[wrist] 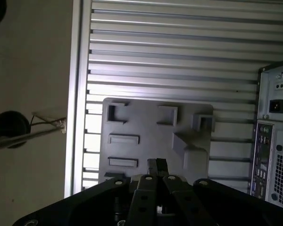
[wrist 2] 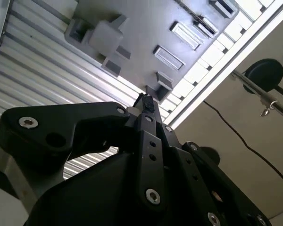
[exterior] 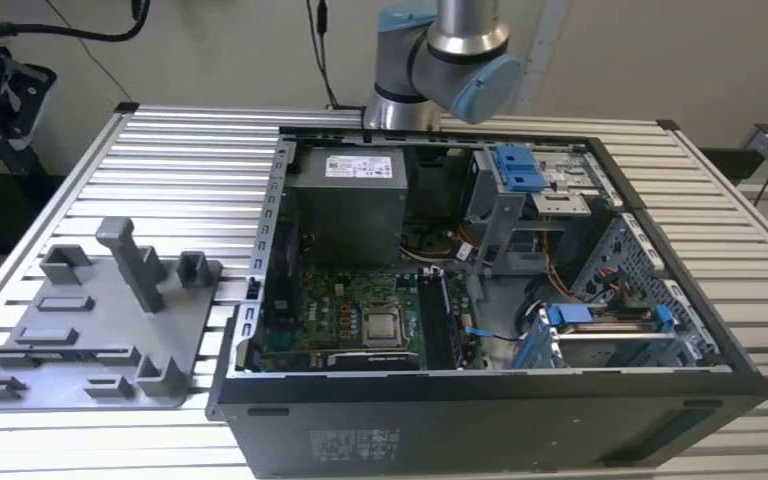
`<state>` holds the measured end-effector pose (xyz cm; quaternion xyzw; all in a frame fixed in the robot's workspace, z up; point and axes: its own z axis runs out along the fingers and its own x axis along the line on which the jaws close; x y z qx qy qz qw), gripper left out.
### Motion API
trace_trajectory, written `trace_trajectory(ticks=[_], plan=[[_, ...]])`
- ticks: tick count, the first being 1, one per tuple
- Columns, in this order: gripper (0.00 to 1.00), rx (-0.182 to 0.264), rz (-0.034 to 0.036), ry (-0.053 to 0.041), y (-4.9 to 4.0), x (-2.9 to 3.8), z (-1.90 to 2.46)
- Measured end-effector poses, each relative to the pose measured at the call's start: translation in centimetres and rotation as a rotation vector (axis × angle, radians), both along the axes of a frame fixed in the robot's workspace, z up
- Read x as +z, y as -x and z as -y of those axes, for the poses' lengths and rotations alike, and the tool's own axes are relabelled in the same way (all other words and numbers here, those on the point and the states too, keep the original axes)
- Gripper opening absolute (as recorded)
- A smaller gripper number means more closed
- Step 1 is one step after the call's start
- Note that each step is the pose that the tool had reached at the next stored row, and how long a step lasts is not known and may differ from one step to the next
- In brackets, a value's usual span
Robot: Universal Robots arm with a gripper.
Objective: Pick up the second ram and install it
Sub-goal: 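Reach for the second ram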
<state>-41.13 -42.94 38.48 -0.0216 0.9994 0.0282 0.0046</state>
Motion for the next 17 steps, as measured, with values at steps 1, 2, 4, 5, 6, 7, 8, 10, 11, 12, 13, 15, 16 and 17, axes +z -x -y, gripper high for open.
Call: trace_trajectory(ticks=[1, 2, 4, 5, 6, 7, 8, 10, 11, 12, 13, 15, 16, 17], plan=[[0.11, -0.001, 0.0001, 0.0, 0.0, -0.01, 0.3], [0.11, -0.002, 0.0001, 0.0, 0.0, -0.02, 0.58], [0.11, -0.004, 0.0, 0.0, 0.0, -0.03, 1.15], [0.11, -0.005, 0.0001, -0.0001, 0.0, -0.05, 1.47], [0.11, -0.007, 0.0, 0.0, 0.0, -0.05, 1.78], [0.11, -0.008, 0.0, 0.0, 0.0, -0.06, 2.08], [0.11, -0.009, 0.0, 0.0, 0.0, -0.06, 2.38], [0.11, -0.011, 0.0, 0.0, 0.0, -0.08, 2.97], [0.11, -0.013, 0.0001, -0.0001, 0.0, -0.09, 3.27], [0.11, -0.014, 0.0, 0.0, 0.0, -0.09, 3.57], [0.11, -0.015, 0.0001, -0.0001, 0.0, -0.1, 3.85], [0.11, -0.018, 0.0001, -0.0001, 0.0, -0.11, 4.41], [0.11, -0.019, 0.0001, -0.0001, 0.01, -0.12, 4.7], [0.11, -0.02, 0.0001, -0.0001, 0.01, -0.12, 4.95]])
